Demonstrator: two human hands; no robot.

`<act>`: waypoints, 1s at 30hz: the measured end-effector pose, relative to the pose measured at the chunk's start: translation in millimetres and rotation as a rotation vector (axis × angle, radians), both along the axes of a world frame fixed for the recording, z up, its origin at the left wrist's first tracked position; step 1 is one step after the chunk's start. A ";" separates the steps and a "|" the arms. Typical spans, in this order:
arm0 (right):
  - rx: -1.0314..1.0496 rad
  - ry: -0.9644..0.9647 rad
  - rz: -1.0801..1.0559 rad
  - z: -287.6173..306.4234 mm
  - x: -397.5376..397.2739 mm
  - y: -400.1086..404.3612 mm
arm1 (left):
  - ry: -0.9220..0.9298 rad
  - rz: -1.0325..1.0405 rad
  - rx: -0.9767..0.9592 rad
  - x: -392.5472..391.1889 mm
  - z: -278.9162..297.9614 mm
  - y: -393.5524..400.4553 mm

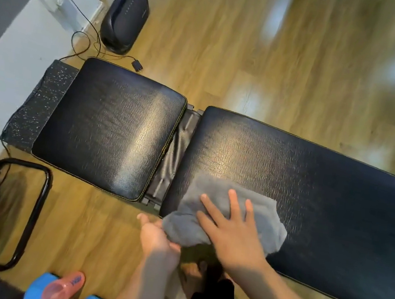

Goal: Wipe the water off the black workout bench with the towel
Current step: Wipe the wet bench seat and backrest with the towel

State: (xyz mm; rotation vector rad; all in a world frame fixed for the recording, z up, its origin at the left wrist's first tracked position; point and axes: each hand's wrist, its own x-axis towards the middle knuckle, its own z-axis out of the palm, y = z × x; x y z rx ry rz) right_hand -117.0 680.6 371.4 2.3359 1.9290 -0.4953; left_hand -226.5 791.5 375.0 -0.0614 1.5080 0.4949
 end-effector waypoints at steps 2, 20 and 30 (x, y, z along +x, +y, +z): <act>-0.006 -0.047 -0.023 0.9 30.0 -16.8 | -0.003 -0.001 -0.049 -2.4 -1.4 0.1; -0.091 0.254 -0.126 20.0 -32.2 81.3 | 0.013 -0.116 -0.009 -6.4 -3.2 -1.5; -0.047 1.557 -0.940 81.0 79.1 67.7 | -0.089 -0.016 0.007 -11.2 -1.6 -9.2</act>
